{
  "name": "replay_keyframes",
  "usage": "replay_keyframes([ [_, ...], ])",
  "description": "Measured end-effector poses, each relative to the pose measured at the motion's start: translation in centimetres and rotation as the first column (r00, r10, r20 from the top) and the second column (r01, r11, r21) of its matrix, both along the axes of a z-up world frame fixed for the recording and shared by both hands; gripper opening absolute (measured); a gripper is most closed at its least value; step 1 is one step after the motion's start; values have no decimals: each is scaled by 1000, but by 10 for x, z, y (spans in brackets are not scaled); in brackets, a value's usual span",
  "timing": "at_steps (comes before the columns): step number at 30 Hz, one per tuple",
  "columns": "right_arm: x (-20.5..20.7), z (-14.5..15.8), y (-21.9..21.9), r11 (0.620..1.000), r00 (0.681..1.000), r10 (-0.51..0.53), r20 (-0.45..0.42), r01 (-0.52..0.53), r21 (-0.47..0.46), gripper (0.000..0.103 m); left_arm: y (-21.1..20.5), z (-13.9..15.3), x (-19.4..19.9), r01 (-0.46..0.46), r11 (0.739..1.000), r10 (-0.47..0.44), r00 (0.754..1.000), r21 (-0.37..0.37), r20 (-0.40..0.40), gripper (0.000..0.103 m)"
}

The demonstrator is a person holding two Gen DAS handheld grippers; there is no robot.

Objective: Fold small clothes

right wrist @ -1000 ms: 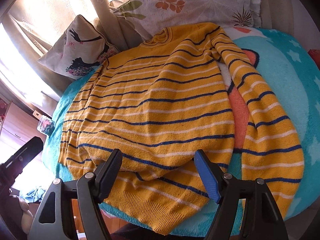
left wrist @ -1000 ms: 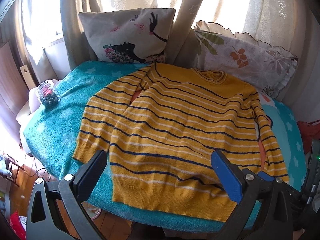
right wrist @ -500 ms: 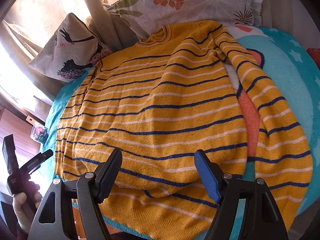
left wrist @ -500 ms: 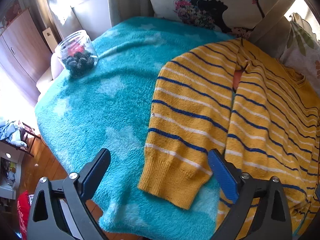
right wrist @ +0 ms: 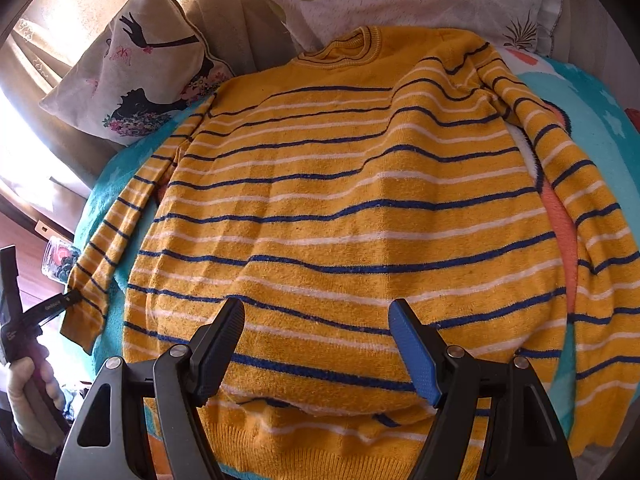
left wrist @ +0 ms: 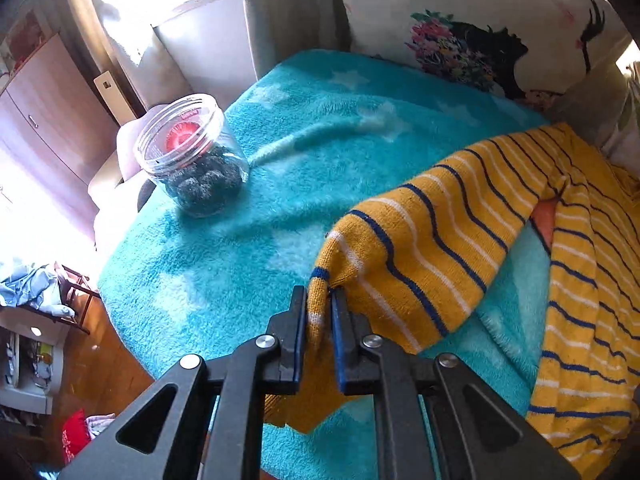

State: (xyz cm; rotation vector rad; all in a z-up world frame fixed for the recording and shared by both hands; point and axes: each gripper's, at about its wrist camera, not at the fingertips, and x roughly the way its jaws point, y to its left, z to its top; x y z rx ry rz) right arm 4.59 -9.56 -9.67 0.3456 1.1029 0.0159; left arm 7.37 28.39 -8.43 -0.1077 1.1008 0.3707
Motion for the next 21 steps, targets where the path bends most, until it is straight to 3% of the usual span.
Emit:
replay_keyframes([
  [4, 1, -5, -1, 1000, 999, -28, -20, 28, 12, 79, -19, 19, -14, 60, 997, -58, 998, -52, 37, 13],
  [8, -1, -6, -2, 999, 999, -37, -27, 37, 14, 79, -70, 12, -27, 193, 962, -191, 981, -193, 29, 21],
  [9, -3, -6, -3, 999, 999, -38, -26, 38, 14, 79, -83, 6, -30, 218, 948, -219, 976, -232, 22, 22],
  [11, -6, -6, -5, 999, 999, -39, -26, 39, 15, 79, -108, -10, -33, 279, 904, -297, 955, -322, -8, 38],
  [15, -12, -6, -13, 999, 999, -34, -30, 34, 20, 79, -153, -42, -37, 343, 805, -424, 903, -484, -65, 43],
  [16, -14, -6, -16, 999, 999, -31, -31, 32, 21, 79, -164, -49, -39, 347, 806, -436, 896, -480, -86, 44],
  [18, -17, -4, -21, 999, 999, -27, -27, 27, 18, 79, -180, -46, -43, 380, 831, -447, 891, -406, -80, 37],
  [19, -20, -2, -26, 1000, 1000, -25, -18, 26, 14, 79, -185, -46, -45, 385, 830, -455, 886, -404, -89, 6],
  [21, -26, 7, -41, 999, 999, -37, 9, 37, 0, 79, -185, -40, -51, 367, 847, -433, 896, -385, -96, 8],
])
